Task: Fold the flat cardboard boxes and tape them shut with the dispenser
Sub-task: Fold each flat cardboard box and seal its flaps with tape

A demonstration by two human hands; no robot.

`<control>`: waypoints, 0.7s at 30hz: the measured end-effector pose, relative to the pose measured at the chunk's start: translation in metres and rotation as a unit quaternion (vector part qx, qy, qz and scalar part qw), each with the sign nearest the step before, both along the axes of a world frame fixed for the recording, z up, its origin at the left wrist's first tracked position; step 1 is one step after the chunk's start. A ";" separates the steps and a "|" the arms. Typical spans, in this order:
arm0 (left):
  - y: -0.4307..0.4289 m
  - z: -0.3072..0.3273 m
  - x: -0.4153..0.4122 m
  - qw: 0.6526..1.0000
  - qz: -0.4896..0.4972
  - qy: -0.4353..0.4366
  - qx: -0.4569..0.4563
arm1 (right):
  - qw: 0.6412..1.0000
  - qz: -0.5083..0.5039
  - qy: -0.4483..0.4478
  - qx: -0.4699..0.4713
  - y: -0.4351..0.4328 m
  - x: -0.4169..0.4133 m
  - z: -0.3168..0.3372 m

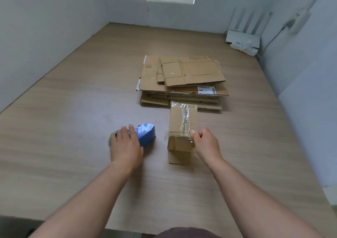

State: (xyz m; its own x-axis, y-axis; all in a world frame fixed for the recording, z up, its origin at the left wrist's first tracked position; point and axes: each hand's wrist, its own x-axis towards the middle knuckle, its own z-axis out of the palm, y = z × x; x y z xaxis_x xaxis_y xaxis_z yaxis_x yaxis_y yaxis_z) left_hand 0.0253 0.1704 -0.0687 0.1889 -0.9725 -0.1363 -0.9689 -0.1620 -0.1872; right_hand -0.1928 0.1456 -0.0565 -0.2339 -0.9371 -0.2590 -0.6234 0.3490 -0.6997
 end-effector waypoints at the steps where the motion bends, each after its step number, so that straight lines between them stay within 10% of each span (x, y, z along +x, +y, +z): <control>1: 0.002 0.005 -0.012 0.999 -0.028 0.018 -0.008 | 1.000 0.002 0.001 -0.001 0.000 0.000 -0.001; 4: 0.010 0.020 -0.056 0.972 -0.106 0.212 -0.012 | 1.000 0.006 0.011 -0.007 -0.001 -0.001 -0.002; 8: -0.007 0.010 -0.085 0.851 0.061 0.519 0.050 | 1.000 0.010 0.017 -0.013 -0.001 -0.002 -0.003; 21: -0.026 0.003 -0.092 0.895 0.101 0.434 0.003 | 0.996 0.066 0.052 -0.006 -0.008 -0.003 -0.004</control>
State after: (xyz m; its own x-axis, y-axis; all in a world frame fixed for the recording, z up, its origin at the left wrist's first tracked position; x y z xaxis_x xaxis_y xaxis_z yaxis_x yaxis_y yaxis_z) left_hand -0.0664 0.1444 -0.0653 0.1809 -0.9293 -0.3219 -0.7004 -0.3515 0.6212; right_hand -0.1955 0.1377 -0.0601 -0.1332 -0.9646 -0.2278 -0.7326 0.2506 -0.6328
